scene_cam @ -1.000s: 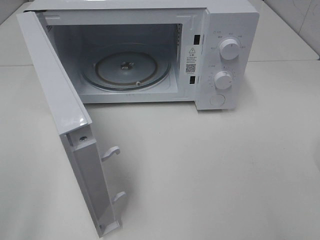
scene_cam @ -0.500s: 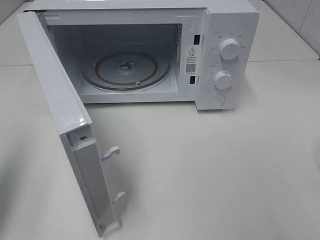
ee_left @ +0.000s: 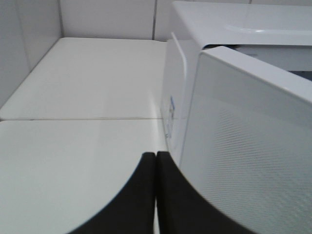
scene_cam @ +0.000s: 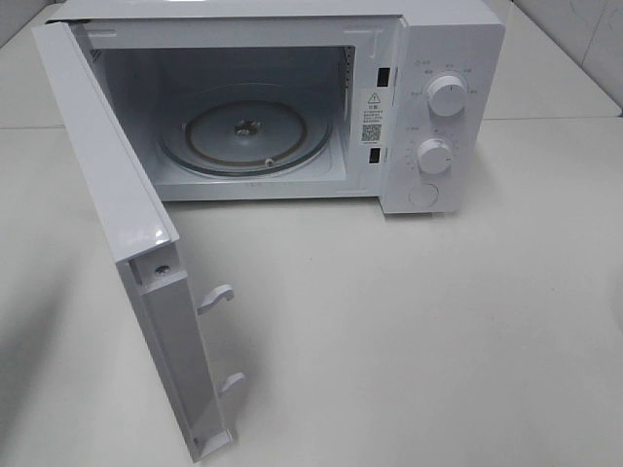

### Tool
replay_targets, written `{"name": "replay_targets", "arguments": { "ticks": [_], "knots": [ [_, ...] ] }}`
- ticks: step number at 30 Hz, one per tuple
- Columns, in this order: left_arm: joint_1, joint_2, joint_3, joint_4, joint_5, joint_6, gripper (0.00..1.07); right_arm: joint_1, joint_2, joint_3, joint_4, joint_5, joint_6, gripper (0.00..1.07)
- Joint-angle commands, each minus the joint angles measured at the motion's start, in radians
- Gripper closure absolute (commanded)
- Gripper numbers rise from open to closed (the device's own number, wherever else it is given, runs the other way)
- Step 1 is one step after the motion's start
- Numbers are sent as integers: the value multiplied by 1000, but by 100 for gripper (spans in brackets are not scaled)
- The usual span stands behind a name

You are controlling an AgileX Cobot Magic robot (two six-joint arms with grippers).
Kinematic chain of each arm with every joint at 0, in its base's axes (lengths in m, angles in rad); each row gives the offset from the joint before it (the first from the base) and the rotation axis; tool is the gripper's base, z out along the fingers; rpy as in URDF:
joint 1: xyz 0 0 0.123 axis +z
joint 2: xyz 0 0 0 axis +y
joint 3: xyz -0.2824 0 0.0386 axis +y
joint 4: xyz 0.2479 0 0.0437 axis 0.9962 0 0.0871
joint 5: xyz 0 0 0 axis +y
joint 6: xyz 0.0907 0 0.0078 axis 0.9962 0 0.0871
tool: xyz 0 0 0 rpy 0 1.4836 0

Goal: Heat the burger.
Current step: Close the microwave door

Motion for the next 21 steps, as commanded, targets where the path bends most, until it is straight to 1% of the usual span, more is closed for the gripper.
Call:
{"name": "replay_targets", "arguments": {
  "ticks": [1,3,4,5,6,10,13,14,16,17,18,19,20,21],
  "knots": [
    [-6,128,2,100,-163,-100,107,-3,-26,3,0,-7,1,54],
    [-6,151,2,101,-181,-99,107,-3,-26,3,0,-7,1,54],
    [-6,198,2,105,-218,-99,107,-3,-26,3,0,-7,1,54],
    [-6,198,2,105,-218,-99,107,-3,-26,3,0,-7,1,54],
    [-6,241,2,113,-250,-99,107,-3,-26,3,0,-7,1,54],
    [-9,296,1,123,-274,-99,107,-3,-26,3,0,-7,1,54],
    [-31,336,-11,137,-283,-95,107,-3,-26,3,0,-7,1,54],
    [-50,370,-26,144,-281,-95,107,-3,-26,3,0,-7,1,54],
    [-61,385,-34,144,-281,-95,107,-3,-26,3,0,-7,1,54],
    [-83,411,-50,143,-281,-95,107,-3,-26,3,0,-7,1,54],
    [-83,411,-50,143,-281,-95,107,-3,-26,3,0,-7,1,54],
    [-110,435,-69,143,-281,-94,107,-3,-26,3,0,-7,1,54],
    [-138,460,-86,143,-281,-67,107,-3,-26,3,0,-7,1,54],
    [-138,460,-86,143,-281,-67,107,-3,-26,3,0,-7,1,54]
  ]
}}
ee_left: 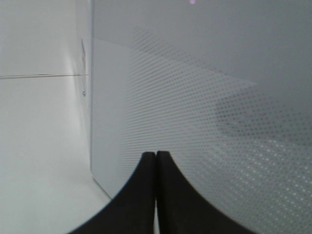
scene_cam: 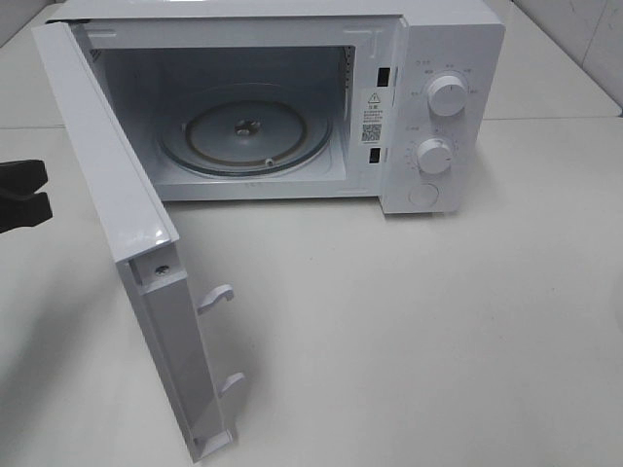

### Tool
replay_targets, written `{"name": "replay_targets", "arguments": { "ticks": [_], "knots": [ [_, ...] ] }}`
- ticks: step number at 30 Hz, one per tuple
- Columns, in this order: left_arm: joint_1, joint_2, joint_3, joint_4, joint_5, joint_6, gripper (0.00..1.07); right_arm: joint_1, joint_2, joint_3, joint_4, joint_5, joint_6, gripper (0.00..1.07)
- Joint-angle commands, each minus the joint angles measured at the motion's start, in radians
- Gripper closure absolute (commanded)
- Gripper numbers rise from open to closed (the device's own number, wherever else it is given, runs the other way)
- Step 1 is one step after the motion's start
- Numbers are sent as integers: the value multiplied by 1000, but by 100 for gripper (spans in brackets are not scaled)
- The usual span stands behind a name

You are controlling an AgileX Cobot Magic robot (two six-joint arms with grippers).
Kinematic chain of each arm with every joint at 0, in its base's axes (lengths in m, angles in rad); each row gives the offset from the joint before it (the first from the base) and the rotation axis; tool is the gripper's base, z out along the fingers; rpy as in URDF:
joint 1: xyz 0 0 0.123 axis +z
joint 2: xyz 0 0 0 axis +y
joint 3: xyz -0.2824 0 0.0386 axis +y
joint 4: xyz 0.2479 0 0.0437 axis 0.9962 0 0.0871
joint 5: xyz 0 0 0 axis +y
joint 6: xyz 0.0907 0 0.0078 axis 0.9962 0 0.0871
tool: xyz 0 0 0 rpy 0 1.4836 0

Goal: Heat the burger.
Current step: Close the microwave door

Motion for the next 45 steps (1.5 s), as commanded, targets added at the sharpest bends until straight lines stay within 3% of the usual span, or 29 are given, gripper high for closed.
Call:
{"name": "replay_targets", "arguments": {
  "ticks": [1,15,17,23,27,31,33,36,38,45],
  "knots": [
    [-44,34,-32,0,-13,35,107,-3,-26,3,0,-7,1,54],
    [-134,99,-78,-30,-8,49,107,-3,-26,3,0,-7,1,54],
    [-164,100,-78,-72,-9,80,107,-3,-26,3,0,-7,1,54],
    [-174,109,-97,-83,-7,81,107,-3,-26,3,0,-7,1,54],
    [-209,143,-147,-90,-17,81,107,-3,-26,3,0,-7,1,54],
    [-230,169,-184,-125,-17,83,107,-3,-26,3,0,-7,1,54],
    [-254,203,-229,-210,-18,119,107,-3,-26,3,0,-7,1,54],
    [-259,212,-242,-232,-17,134,107,-3,-26,3,0,-7,1,54],
    [-275,249,-292,-315,-16,160,107,-3,-26,3,0,-7,1,54],
    [-301,304,-366,-367,-15,178,107,-3,-26,3,0,-7,1,54]
  ]
}}
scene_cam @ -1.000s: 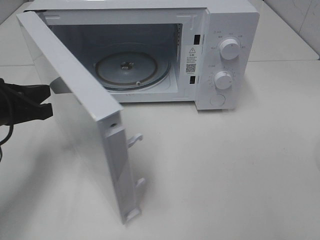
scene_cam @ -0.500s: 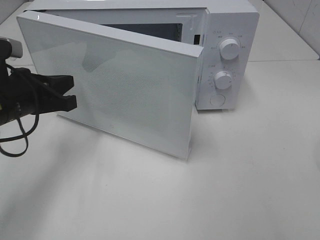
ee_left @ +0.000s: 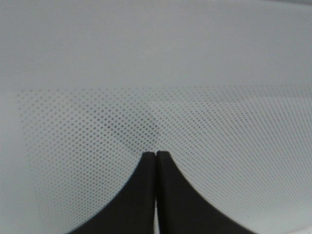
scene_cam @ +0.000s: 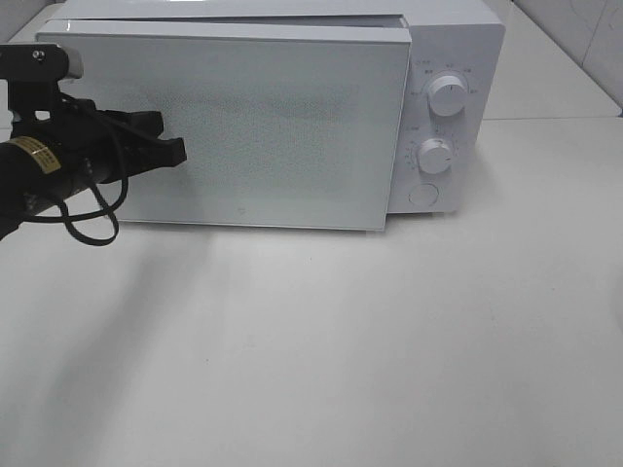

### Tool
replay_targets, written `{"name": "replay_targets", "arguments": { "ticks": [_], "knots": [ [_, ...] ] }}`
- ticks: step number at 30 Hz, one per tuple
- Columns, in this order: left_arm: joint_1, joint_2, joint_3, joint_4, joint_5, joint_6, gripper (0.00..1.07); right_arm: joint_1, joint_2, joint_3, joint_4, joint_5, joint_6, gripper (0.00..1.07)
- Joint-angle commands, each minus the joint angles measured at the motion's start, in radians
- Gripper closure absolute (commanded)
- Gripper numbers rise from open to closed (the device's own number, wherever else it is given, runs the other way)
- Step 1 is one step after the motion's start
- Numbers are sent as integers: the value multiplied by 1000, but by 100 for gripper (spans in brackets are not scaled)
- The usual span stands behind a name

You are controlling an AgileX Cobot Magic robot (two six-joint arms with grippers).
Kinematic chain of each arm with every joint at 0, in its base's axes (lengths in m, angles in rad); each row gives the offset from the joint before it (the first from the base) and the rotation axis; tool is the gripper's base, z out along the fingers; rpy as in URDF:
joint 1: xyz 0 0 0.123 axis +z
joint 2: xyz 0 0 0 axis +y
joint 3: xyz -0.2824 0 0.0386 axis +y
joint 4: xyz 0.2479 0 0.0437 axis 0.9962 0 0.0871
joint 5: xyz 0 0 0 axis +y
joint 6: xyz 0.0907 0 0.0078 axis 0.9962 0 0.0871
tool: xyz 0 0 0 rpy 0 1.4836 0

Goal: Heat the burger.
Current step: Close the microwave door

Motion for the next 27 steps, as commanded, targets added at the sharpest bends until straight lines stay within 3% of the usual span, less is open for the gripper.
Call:
{"name": "replay_targets", "arguments": {
  "ticks": [1,9,11,12,13,16,27],
  "knots": [
    [-12,13,-30,-21,-11,7,107,-3,-26,3,0,-7,1,54],
    [-37,84,-124,-53,-8,9,107,-3,-26,3,0,-7,1,54],
    [-62,106,-156,-123,-6,63,107,-3,-26,3,0,-7,1,54],
    [-62,106,-156,-123,-6,63,107,-3,-26,3,0,-7,1,54],
    [-79,118,-172,-174,-9,114,107,-3,-26,3,0,-7,1,54],
    [-96,136,-198,-222,-11,147,107,-3,-26,3,0,-7,1,54],
    [-110,189,-330,-228,4,147,107,-3,-26,3,0,-7,1,54]
  ]
}}
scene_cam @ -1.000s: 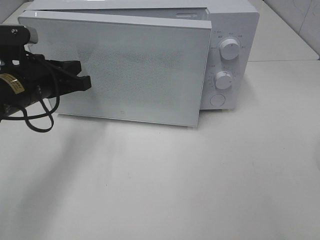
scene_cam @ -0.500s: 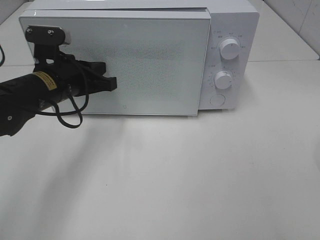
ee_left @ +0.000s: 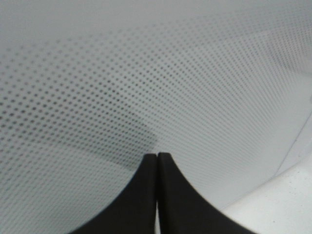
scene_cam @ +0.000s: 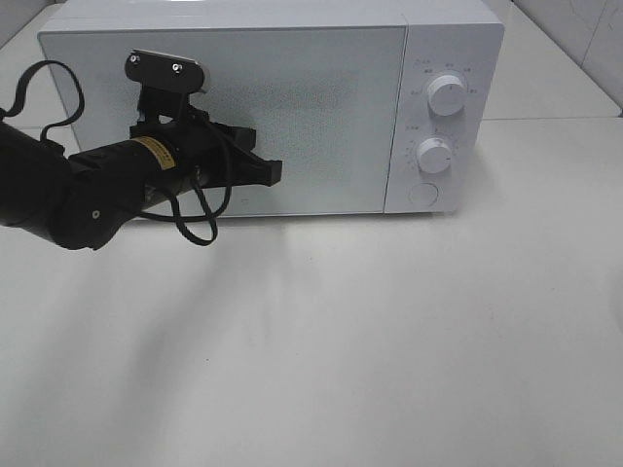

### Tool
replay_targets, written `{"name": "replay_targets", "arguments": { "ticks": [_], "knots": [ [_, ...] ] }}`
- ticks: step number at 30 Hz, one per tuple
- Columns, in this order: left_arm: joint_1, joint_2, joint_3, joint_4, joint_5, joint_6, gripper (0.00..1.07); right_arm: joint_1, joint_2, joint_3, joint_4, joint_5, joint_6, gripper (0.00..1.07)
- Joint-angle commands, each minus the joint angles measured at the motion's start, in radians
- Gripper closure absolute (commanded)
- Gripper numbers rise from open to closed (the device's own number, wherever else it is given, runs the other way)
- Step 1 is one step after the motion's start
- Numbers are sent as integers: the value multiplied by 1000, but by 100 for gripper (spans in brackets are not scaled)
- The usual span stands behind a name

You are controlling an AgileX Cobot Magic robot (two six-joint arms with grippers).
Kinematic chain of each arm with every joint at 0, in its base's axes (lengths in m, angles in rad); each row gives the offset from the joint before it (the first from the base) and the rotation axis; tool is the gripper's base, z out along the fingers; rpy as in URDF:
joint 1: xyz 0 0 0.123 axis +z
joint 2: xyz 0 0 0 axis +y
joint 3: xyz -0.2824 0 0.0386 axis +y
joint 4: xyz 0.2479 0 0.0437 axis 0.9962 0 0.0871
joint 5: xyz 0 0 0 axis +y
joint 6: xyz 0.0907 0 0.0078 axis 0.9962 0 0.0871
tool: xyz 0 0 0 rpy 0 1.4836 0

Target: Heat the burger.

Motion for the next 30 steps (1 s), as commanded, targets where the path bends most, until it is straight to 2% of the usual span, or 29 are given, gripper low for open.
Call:
{"name": "replay_targets", "arguments": {
  "ticks": [1,3,4,8,15,19,23,24,27,29,30],
  "knots": [
    [39,7,-81,-152,-135,-1,107,-3,-26,3,0,-7,1,54],
    [27,10,-98,-159,-126,6,107,-3,-26,3,0,-7,1,54],
    [16,10,-109,-164,-117,31,107,-3,-26,3,0,-7,2,54],
    [-14,8,-116,-184,-113,72,107,-3,-26,3,0,-7,2,54],
    [-78,-28,-113,-172,-78,117,107,-3,-26,3,0,-7,1,54],
    [-101,-60,-110,-164,-31,122,107,-3,-26,3,0,-7,1,54],
    [-138,-141,-87,-182,98,129,107,-3,-26,3,0,-7,1,54],
    [-150,-176,-83,-182,184,142,107,-3,-26,3,0,-7,1,54],
    [-157,-190,-82,-182,232,149,107,-3,-26,3,0,-7,1,54],
    [-179,-262,-82,-181,390,167,107,-3,-26,3,0,-7,1,54],
    [-179,-262,-82,-181,390,167,107,-3,-26,3,0,-7,1,54]
  ]
}}
